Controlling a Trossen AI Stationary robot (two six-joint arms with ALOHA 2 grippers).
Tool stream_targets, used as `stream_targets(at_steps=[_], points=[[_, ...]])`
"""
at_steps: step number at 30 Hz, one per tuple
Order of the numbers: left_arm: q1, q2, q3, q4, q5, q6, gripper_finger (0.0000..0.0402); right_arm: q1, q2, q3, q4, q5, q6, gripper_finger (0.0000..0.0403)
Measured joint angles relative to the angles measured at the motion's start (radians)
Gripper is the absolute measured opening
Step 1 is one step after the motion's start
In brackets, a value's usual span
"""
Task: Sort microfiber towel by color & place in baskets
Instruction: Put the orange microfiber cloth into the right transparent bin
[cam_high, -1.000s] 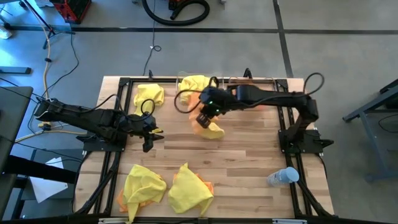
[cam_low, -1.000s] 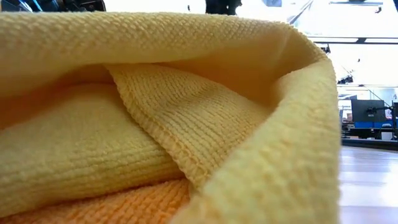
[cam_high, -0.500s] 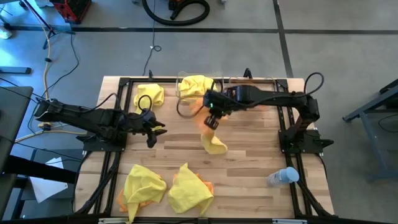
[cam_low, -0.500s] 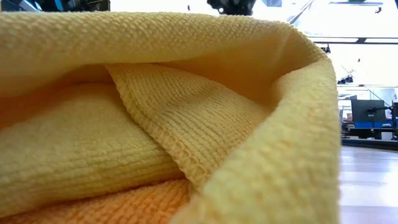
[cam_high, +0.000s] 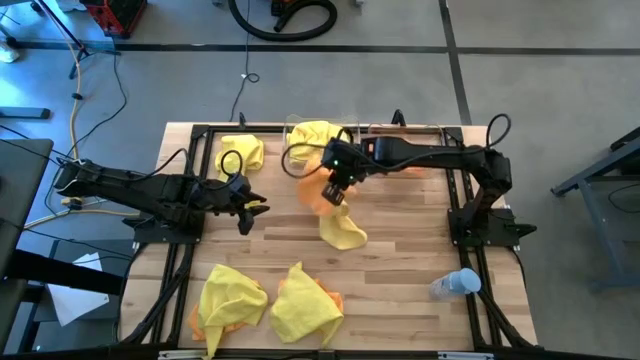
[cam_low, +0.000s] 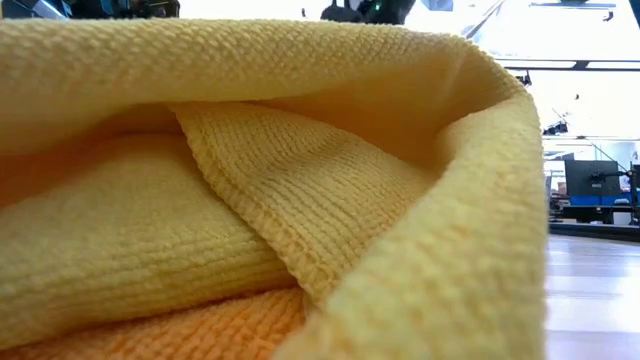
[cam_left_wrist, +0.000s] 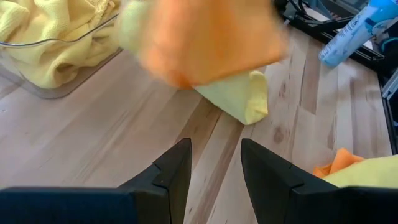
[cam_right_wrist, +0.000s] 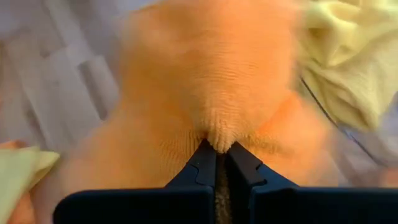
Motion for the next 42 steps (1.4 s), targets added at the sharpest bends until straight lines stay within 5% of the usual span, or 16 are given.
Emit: stream_targets(at_steps=[3,8,16,27,36,42], points=[[0.0,0.0,0.0,-0.001,0.0,0.0,0.0129,0.002,-0.001,-0.02,0.059,-0.065,0.028,0.0001],[0.0,0.0,0.0,-0.004,0.001,0.019,0.0129,0.012,-0.001,-0.083,0.125,0.027,0.068,0.0019],[0.0,0.0,0.0,-0.005,0.003,0.027,0.0129,0.013,-0.001,-0.243,0.301,0.021,0.156,0.0063],[0.0,0.001,0.0,-0.006,0.005,0.069,0.0129,0.014,-0.001,-0.456,0.46,0.02,0.329,0.0056],[0.0,0.001,0.0,-0.006,0.013,0.069,0.0129,0.016,-0.001,-0.498,0.487,0.02,0.389,0.0118],[0.0,0.001,0.0,-0.006,0.013,0.069,0.0129,0.016,-0.001,-0.495,0.484,0.02,0.351,0.0125]])
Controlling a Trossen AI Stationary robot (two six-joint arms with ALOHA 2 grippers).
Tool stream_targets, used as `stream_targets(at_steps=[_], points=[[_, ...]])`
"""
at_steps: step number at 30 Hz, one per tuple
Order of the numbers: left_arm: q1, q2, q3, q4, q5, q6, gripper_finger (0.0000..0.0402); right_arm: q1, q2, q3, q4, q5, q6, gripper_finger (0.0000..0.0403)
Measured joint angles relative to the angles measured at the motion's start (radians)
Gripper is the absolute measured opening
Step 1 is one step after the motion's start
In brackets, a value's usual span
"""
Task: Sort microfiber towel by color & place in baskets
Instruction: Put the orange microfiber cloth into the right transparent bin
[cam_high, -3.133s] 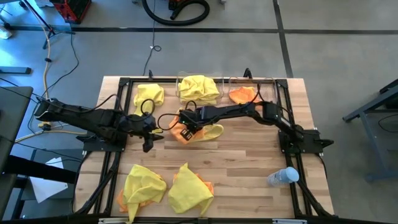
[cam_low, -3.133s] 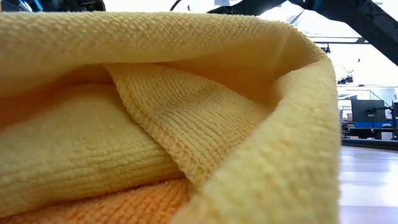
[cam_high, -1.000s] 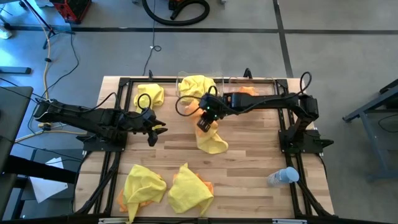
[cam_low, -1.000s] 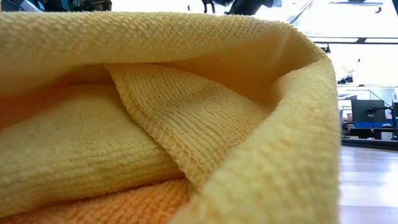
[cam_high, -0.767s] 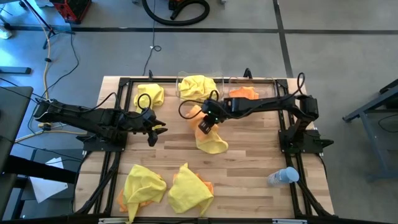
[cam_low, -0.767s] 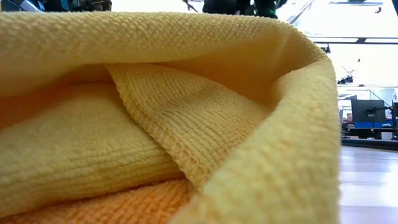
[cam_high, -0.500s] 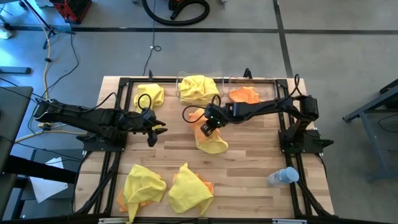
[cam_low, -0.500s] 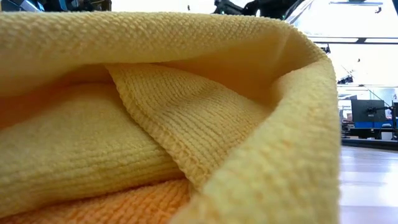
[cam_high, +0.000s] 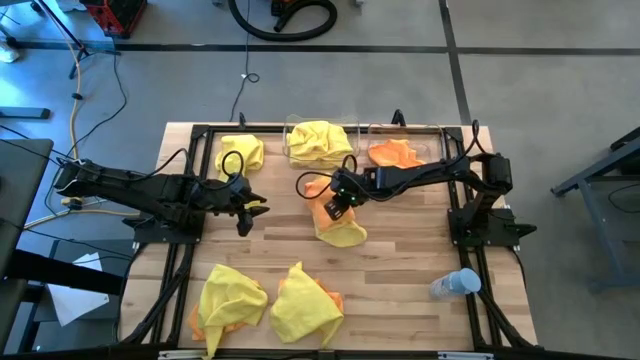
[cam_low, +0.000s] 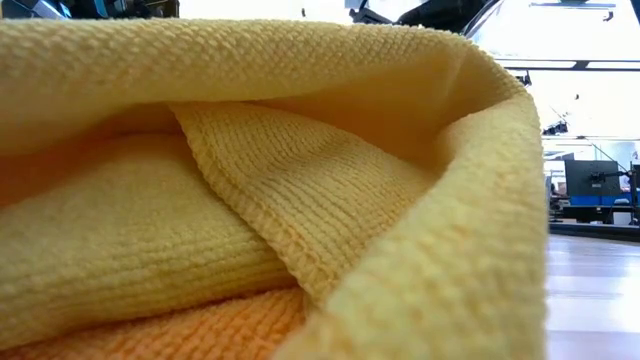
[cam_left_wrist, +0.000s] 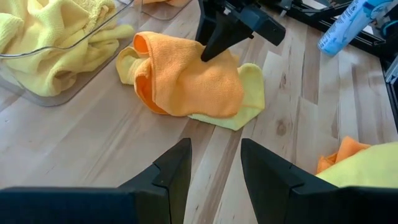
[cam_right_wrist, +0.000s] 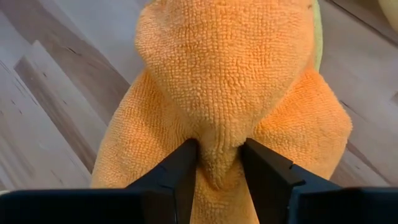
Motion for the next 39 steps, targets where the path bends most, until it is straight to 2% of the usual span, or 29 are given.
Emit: stream_targets(at_steps=[8,18,21,26,31,39], points=[[0.0,0.0,0.0,0.0,0.0,-0.019,0.0129,0.0,-0.003,0.0,0.004,0.0,-0.004,0.0124],[0.0,0.0,0.0,0.001,0.0,-0.019,0.0129,-0.009,-0.072,0.002,0.016,0.004,-0.031,0.012],[0.0,0.0,0.0,0.001,0.0,-0.019,0.0129,-0.011,-0.072,0.002,-0.003,-0.005,-0.052,0.0094],[0.0,0.0,0.0,0.001,0.0,-0.018,0.0129,-0.011,-0.072,0.0,-0.048,-0.011,-0.057,0.001],[0.0,0.0,0.0,0.001,0.0,-0.019,0.0129,-0.011,-0.092,0.002,-0.058,-0.009,-0.054,0.0005],[0.0,0.0,0.0,0.001,0.0,-0.019,0.0129,-0.009,-0.236,0.008,-0.049,0.077,-0.054,0.0002]])
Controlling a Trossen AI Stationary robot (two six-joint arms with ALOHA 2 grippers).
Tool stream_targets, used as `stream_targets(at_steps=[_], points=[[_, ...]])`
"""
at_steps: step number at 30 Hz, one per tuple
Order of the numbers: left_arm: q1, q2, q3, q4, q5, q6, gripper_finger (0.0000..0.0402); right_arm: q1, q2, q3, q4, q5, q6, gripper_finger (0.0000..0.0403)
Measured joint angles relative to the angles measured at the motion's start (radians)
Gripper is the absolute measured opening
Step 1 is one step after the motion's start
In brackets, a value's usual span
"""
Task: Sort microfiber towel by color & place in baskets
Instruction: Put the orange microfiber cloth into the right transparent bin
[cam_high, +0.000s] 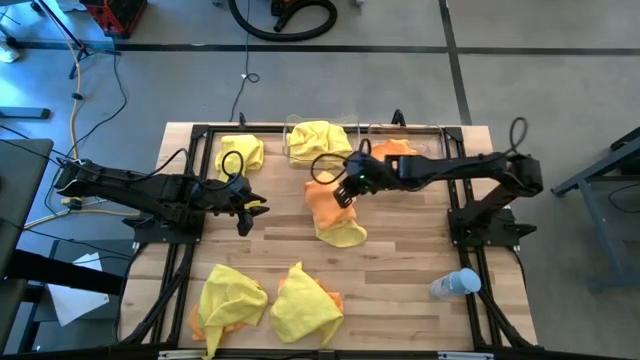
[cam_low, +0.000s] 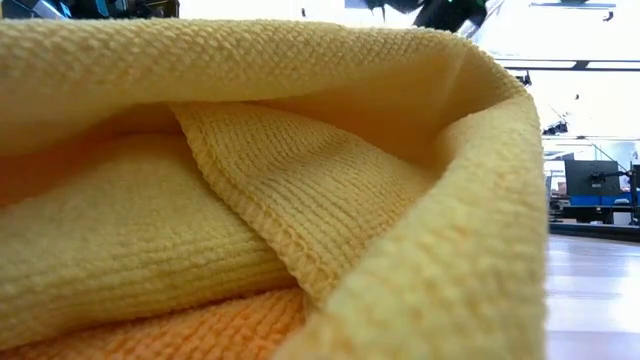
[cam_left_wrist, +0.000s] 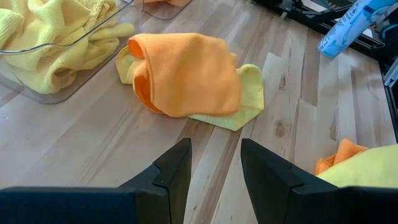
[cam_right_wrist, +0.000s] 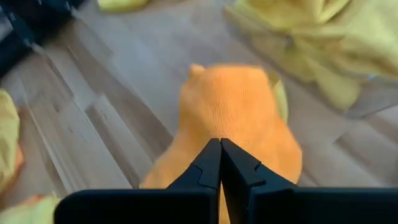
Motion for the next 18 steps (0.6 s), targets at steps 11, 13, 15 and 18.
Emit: stream_targets(at_steps=[11,13,15,18], points=[[0.0,0.0,0.0,0.0,0.0,0.001,0.0129,0.002,-0.133,0.001,-0.044,0.037,-0.015,0.001],[0.0,0.0,0.0,0.0,0.0,0.001,0.0129,0.002,-0.116,-0.005,-0.041,0.029,0.007,0.0024],[0.0,0.0,0.0,0.0,-0.001,0.001,0.0129,0.006,-0.081,-0.014,-0.045,0.013,0.029,0.0044],[0.0,0.0,0.0,0.0,-0.001,0.002,0.0129,0.018,-0.014,-0.022,-0.027,-0.002,0.032,0.0083]])
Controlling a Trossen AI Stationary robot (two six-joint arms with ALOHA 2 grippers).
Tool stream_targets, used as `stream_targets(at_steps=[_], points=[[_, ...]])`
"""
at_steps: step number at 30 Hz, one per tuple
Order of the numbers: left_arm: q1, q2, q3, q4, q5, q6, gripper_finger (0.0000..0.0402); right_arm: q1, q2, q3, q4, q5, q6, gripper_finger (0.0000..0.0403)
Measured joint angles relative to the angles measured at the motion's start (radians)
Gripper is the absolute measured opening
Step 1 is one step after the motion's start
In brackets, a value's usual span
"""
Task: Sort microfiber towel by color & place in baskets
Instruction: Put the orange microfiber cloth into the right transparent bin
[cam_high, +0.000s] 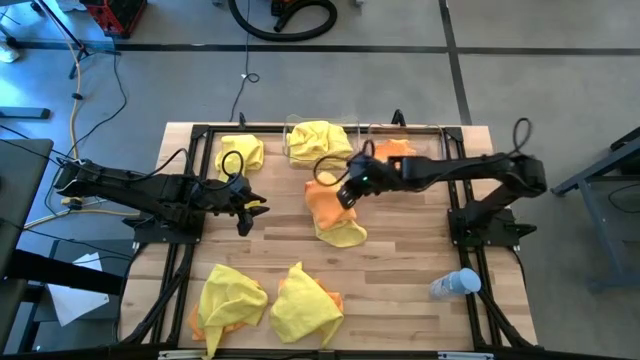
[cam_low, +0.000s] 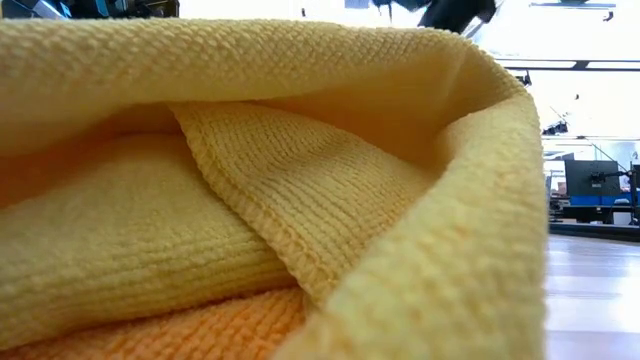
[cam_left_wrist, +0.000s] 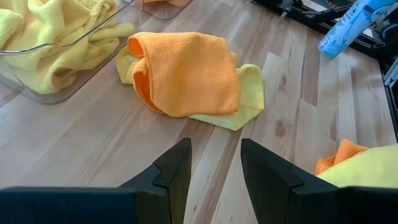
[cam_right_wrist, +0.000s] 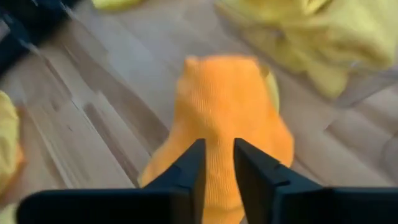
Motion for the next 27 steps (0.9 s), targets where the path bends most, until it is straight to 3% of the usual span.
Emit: stream_targets(at_steps=[5,9,12,15,17,27], points=[[0.0,0.002,0.0,0.0,0.0,0.0,0.0129,0.011,0.123,-0.002,0.043,-0.015,0.0,0.0136],[0.0,0.002,0.0,0.0,0.0,0.0,0.0129,0.004,0.191,-0.002,0.068,-0.023,-0.006,0.015],[0.0,0.002,0.0,0.0,0.0,-0.001,0.0129,0.0,0.199,-0.002,0.071,-0.041,-0.007,0.0122],[-0.002,0.002,0.0,0.0,0.005,-0.001,0.0129,0.001,0.179,-0.001,0.071,-0.041,-0.029,0.0044],[-0.002,0.002,0.0,0.0,0.01,-0.001,0.0129,0.001,0.151,0.009,0.064,-0.039,-0.05,0.0013],[-0.002,0.002,0.0,-0.001,0.012,0.0,0.0129,-0.001,-0.144,0.088,-0.073,0.091,-0.084,0.0004]])
